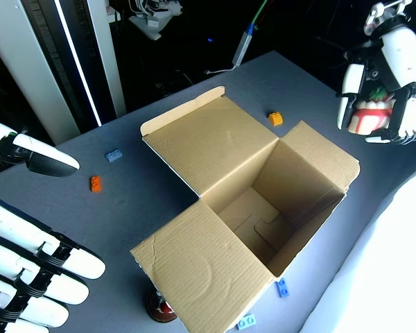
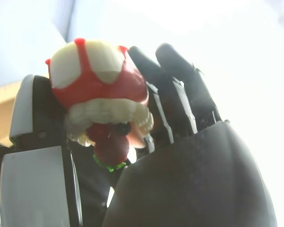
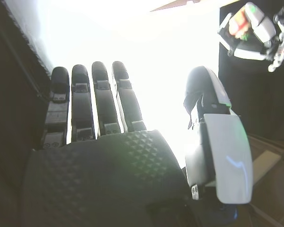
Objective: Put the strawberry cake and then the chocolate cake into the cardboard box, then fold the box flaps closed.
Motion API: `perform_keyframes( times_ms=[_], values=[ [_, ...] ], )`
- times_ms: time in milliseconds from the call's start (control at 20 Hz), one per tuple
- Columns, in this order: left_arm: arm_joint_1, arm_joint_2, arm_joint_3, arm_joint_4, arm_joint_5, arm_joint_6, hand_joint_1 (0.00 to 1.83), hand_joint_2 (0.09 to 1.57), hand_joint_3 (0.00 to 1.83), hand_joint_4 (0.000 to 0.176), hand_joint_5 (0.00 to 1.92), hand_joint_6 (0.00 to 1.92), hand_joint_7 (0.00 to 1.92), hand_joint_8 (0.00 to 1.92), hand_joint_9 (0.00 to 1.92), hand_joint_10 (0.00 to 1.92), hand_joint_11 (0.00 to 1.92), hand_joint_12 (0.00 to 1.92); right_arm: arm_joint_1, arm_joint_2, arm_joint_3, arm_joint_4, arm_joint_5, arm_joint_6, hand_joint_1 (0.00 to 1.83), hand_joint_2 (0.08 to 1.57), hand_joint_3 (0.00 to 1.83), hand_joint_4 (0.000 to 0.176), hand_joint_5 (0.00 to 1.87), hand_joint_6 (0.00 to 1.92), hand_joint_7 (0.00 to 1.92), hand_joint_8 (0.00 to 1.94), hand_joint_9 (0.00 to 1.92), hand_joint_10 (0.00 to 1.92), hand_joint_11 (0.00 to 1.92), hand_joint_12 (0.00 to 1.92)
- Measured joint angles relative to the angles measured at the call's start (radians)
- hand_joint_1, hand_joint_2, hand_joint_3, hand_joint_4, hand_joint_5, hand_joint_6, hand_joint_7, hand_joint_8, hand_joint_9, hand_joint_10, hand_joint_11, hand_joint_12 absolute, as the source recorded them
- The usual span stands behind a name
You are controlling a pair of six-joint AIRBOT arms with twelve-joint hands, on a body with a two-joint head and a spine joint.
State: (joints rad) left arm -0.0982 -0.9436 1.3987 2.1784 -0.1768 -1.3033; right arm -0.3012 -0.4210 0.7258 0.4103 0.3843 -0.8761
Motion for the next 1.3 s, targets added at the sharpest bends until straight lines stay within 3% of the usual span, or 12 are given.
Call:
perform_keyframes(
  times_ms=[250, 350, 450, 500, 600, 650, 750, 800, 900, 1000, 1200, 1300],
  values=[
    [-0.024, 0.0, -0.031, -0.006, -0.018, 0.001, 1.12, 1.27, 0.0, 0.024, 0.66, 1.44, 0.72, 1.47, 0.52, 1.45, 0.3, 1.82, 0.0, 0.0, 0.0, -0.001, 0.0, 0.0, 0.1, 1.24, 0.0, 0.0, 0.22, 0.0, 0.18, 0.0, 0.18, 0.01, 0.0, 0.53],
    [-0.024, -0.001, -0.05, -0.029, -0.042, 0.014, 1.12, 1.27, 0.0, 0.022, 0.64, 1.47, 0.74, 1.44, 0.54, 1.43, 0.31, 1.78, 0.0, 0.0, 0.0, 0.0, 0.0, 0.0, 0.12, 1.24, 0.0, 0.0, 0.22, 0.0, 0.18, 0.0, 0.19, 0.01, 0.0, 0.46],
    [-0.023, -0.01, -0.056, -0.116, -0.051, 0.1, 1.13, 1.26, 0.0, 0.03, 0.69, 1.41, 0.75, 1.42, 0.54, 1.41, 0.33, 1.78, 0.0, 0.0, 0.0, 0.0, 0.0, 0.0, 0.1, 1.24, 0.0, 0.0, 0.21, 0.0, 0.18, 0.0, 0.18, 0.01, 0.0, 0.48],
    [-0.023, -0.017, -0.061, -0.168, -0.052, 0.151, 1.13, 1.26, 0.0, 0.026, 0.7, 1.38, 0.75, 1.44, 0.55, 1.42, 0.32, 1.79, 0.0, 0.0, 0.0, -0.001, 0.0, 0.0, 0.13, 1.24, 0.0, 0.0, 0.22, 0.0, 0.19, 0.0, 0.19, 0.01, 0.0, 0.51],
    [-0.022, -0.031, -0.066, -0.2, -0.073, 0.182, 1.13, 1.26, 0.0, 0.025, 0.66, 1.48, 0.76, 1.39, 0.56, 1.42, 0.33, 1.78, 0.0, 0.0, 0.0, -0.001, 0.0, 0.0, 0.13, 1.23, 0.0, 0.0, 0.22, 0.0, 0.18, 0.0, 0.19, 0.01, 0.0, 0.52],
    [-0.017, -0.038, -0.068, -0.259, -0.1, 0.264, 1.13, 1.26, 0.0, 0.027, 0.66, 1.48, 0.75, 1.4, 0.55, 1.43, 0.32, 1.81, 0.0, 0.0, 0.0, -0.001, 0.0, 0.0, 0.11, 1.24, 0.0, 0.0, 0.22, 0.0, 0.18, 0.0, 0.19, 0.01, 0.0, 0.52],
    [0.002, -0.059, -0.061, -0.466, -0.14, 0.46, 1.13, 1.26, 0.0, 0.027, 0.66, 1.49, 0.76, 1.37, 0.56, 1.42, 0.34, 1.81, 0.0, 0.0, 0.0, 0.0, 0.0, 0.0, 0.11, 1.24, 0.0, 0.0, 0.2, 0.0, 0.17, 0.0, 0.18, 0.0, 0.0, 0.49],
    [0.006, -0.068, -0.056, -0.529, -0.157, 0.528, 1.13, 1.26, 0.0, 0.031, 0.69, 1.41, 0.76, 1.41, 0.56, 1.42, 0.34, 1.8, 0.0, 0.0, 0.0, -0.003, 0.0, 0.0, 0.12, 1.24, 0.0, 0.0, 0.22, 0.01, 0.18, 0.0, 0.18, 0.01, 0.0, 0.55],
    [0.031, -0.077, -0.042, -0.668, -0.19, 0.656, 1.13, 1.26, 0.0, 0.026, 0.68, 1.41, 0.76, 1.41, 0.56, 1.41, 0.33, 1.8, 0.0, 0.0, 0.0, -0.001, 0.0, 0.0, 0.1, 1.24, 0.0, 0.0, 0.2, 0.0, 0.17, 0.0, 0.16, 0.0, 0.0, 0.5],
    [0.054, -0.085, -0.035, -0.705, -0.205, 0.71, 1.13, 1.26, 0.0, 0.027, 0.68, 1.43, 0.76, 1.4, 0.56, 1.4, 0.33, 1.77, 0.0, 0.0, 0.0, -0.001, 0.0, -0.001, 0.12, 1.23, 0.0, 0.0, 0.23, 0.01, 0.19, 0.01, 0.2, 0.02, 0.0, 0.57],
    [0.087, -0.118, -0.011, -0.785, -0.248, 0.807, 1.13, 1.26, 0.0, 0.027, 0.68, 1.42, 0.76, 1.41, 0.55, 1.4, 0.32, 1.79, 0.0, 0.0, 0.0, -0.003, 0.0, -0.001, 0.15, 1.23, 0.0, 0.0, 0.23, 0.01, 0.17, 0.0, 0.17, 0.0, 0.0, 0.48],
    [0.093, -0.152, 0.013, -0.781, -0.288, 0.835, 1.13, 1.26, 0.0, 0.029, 0.69, 1.41, 0.75, 1.43, 0.54, 1.43, 0.33, 1.8, 0.0, 0.0, 0.0, -0.002, 0.0, -0.002, 0.14, 1.23, 0.0, 0.0, 0.23, 0.01, 0.17, 0.0, 0.17, 0.0, 0.0, 0.48]
  ],
)
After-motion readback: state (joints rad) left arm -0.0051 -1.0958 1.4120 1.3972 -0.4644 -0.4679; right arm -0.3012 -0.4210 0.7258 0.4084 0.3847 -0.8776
